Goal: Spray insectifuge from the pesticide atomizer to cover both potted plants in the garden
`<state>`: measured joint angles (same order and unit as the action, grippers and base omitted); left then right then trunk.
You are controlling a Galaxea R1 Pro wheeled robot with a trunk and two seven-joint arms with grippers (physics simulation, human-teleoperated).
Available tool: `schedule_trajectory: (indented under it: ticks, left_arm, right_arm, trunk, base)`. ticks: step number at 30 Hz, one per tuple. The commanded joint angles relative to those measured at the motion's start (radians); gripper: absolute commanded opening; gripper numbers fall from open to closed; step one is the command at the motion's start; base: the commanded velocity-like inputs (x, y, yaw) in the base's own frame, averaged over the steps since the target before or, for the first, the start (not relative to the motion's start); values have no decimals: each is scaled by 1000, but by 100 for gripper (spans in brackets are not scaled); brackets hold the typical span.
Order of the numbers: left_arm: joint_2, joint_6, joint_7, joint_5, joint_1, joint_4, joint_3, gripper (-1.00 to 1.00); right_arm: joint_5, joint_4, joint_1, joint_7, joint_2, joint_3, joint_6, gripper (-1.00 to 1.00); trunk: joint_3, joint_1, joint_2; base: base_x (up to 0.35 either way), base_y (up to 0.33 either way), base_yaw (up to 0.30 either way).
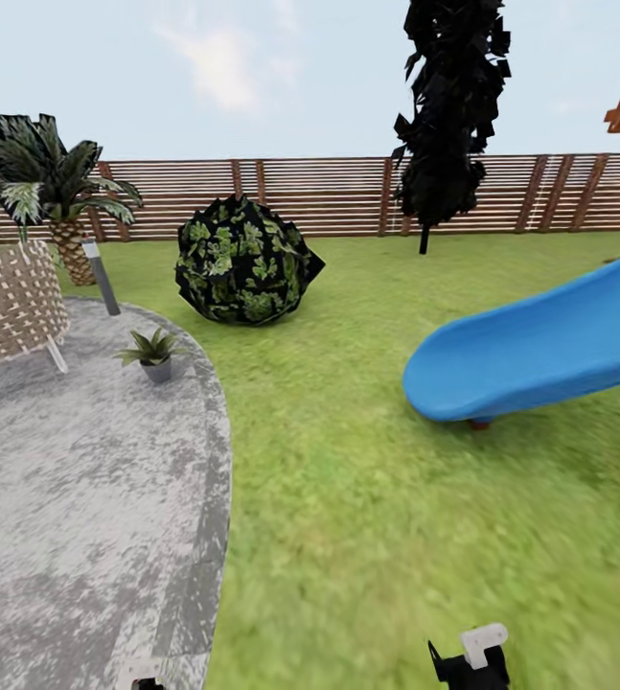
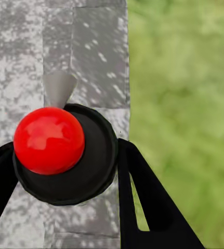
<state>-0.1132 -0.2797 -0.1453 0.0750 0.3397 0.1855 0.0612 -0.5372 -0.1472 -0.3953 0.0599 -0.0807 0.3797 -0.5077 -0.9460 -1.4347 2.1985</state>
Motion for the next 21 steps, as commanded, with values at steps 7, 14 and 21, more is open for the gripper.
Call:
schedule_trajectory:
  ticks: [7, 14, 21]
  left_arm:
    - [1, -1, -10, 8, 1, -1, 6, -100]
    - [1, -1, -10, 8, 1, -1, 6, -100]
    - [1, -1, -10, 8, 1, -1, 6, -100]
  right_arm:
    - [-3, 1, 0, 6, 1, 8, -3, 100]
    - [-3, 1, 0, 7, 1, 8, -3, 100]
    - [-3, 1, 0, 6, 1, 8, -4, 100]
  trunk:
    - [-1, 0, 0]
    - [-1, 0, 0]
    - [-1, 0, 0]
  base:
    - [319, 132, 277]
    - [327, 117, 276]
    - [327, 116, 272]
